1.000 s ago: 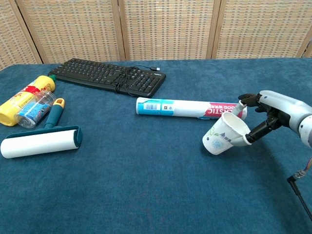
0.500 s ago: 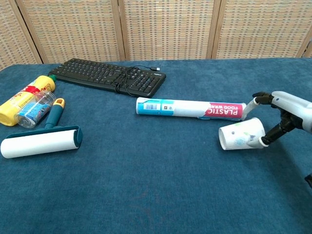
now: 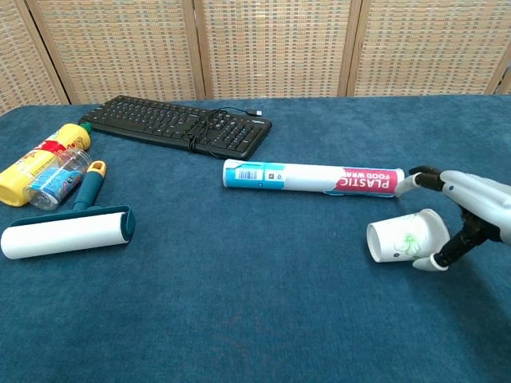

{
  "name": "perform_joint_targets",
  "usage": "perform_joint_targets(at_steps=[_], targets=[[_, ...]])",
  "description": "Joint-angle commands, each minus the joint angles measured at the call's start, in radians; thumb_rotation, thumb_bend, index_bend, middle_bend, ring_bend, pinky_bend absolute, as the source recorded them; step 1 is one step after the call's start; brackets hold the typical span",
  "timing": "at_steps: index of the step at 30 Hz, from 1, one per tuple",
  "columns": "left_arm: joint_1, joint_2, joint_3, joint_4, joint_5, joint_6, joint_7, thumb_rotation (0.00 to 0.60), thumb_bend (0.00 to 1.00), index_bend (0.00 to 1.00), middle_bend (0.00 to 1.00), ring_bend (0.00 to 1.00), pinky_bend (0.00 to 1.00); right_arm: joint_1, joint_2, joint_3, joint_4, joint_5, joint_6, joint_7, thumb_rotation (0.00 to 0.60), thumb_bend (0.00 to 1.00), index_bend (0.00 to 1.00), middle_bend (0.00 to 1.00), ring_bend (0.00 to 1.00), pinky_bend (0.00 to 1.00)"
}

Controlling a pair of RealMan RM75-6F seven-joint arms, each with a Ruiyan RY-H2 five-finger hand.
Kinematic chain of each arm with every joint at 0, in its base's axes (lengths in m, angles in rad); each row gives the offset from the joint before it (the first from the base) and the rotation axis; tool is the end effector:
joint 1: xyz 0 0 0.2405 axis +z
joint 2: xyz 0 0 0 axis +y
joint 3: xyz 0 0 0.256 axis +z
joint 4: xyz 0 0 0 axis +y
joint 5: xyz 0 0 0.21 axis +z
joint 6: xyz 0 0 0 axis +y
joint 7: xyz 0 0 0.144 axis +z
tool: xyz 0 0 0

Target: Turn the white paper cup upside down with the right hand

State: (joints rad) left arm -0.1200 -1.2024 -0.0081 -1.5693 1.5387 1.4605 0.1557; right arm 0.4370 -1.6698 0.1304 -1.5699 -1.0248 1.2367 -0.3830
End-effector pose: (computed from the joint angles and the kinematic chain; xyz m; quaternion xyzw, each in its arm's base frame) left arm -0.3047 0.1827 0.1249 -0.6475 -0.3500 -0.3531 0.5775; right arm -0.2103 -0.2624 -0.0305 0.6053 -0.5169 0.3606 0.4862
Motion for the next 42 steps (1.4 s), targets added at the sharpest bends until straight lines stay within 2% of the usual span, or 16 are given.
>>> perform_joint_targets(at_steps=[1,4,7,11,25,36,42], targets=[[0.0,0.002,-0.001,0.001,-0.002,-0.002,-0.007,0.6,0.08,0.0,0.0,0.0,0.0,-0.002,-0.036,-0.016,0.009,-0.001,0.012,-0.043,0.6,0.22,0.27,0.0,0.0,0.0],[-0.002,0.005,-0.003,0.004,-0.011,-0.009,-0.019,0.6,0.08,0.0,0.0,0.0,0.0,-0.004,-0.067,-0.018,0.019,-0.006,0.038,-0.084,0.6,0.22,0.37,0.0,0.0,0.0],[-0.003,0.007,-0.006,0.006,-0.018,-0.014,-0.032,0.6,0.08,0.0,0.0,0.0,0.0,-0.002,-0.1,-0.017,0.046,-0.027,0.084,-0.145,0.6,0.22,0.4,0.0,0.0,0.0],[-0.003,0.011,-0.005,0.006,-0.013,-0.011,-0.041,0.6,0.08,0.0,0.0,0.0,0.0,-0.003,-0.136,-0.024,0.089,-0.056,0.142,-0.237,0.6,0.22,0.41,0.0,0.0,0.0],[-0.004,0.012,-0.004,0.003,-0.014,-0.013,-0.04,0.6,0.08,0.0,0.0,0.0,0.0,-0.018,-0.158,-0.022,0.082,-0.078,0.171,-0.324,0.6,0.22,0.42,0.01,0.0,0.0],[-0.004,0.015,-0.006,0.007,-0.016,-0.014,-0.059,0.6,0.09,0.0,0.0,0.0,0.0,-0.024,-0.209,-0.052,0.136,-0.154,0.204,-0.393,0.6,0.22,0.43,0.02,0.0,0.0],[-0.003,0.015,-0.003,0.005,-0.005,-0.007,-0.061,0.6,0.09,0.0,0.0,0.0,0.0,-0.024,-0.233,-0.045,0.163,-0.173,0.205,-0.427,0.6,0.22,0.43,0.02,0.0,0.0]])
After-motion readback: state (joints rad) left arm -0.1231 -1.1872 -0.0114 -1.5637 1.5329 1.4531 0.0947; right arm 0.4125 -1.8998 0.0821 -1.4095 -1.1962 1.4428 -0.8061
